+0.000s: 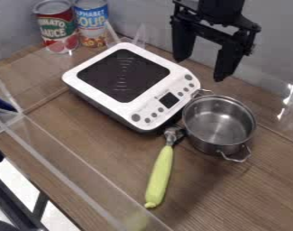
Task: Remove silver pot from the white and black stove top and place it on the table
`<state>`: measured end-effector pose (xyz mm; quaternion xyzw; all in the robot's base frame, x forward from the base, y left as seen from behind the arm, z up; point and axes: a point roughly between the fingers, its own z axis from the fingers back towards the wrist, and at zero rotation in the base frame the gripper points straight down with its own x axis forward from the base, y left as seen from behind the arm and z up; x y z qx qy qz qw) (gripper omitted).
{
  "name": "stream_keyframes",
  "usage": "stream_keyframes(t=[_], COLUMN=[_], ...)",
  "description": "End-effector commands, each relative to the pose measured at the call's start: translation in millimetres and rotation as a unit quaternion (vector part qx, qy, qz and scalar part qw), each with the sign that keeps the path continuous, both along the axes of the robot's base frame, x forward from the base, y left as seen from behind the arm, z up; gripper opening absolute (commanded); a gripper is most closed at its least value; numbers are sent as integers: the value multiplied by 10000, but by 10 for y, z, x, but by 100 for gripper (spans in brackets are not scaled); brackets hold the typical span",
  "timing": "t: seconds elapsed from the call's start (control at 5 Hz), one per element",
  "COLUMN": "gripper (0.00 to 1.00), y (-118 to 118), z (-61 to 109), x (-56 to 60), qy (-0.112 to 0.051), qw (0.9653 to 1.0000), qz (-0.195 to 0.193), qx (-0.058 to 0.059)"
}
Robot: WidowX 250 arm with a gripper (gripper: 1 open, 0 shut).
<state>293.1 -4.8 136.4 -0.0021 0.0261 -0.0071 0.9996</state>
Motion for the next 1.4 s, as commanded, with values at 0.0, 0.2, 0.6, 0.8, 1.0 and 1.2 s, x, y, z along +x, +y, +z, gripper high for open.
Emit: stream_keyframes(t=[0.0,0.2,0.6,0.8,1.0,1.2], gripper=[100,100,100,100,100,100], y=[-50,-115,-358,-434,-471,-472], z=[50,88,-370,-595,-768,-753], x=[78,150,261,228,206,119], qy=[-1,-5,-9,-62,-144,-186], qw=[9984,9935,9865,9789,9734,9641], qz=[-568,-1129,-1620,-2029,-2275,-2634], qx=[75,152,220,221,229,262])
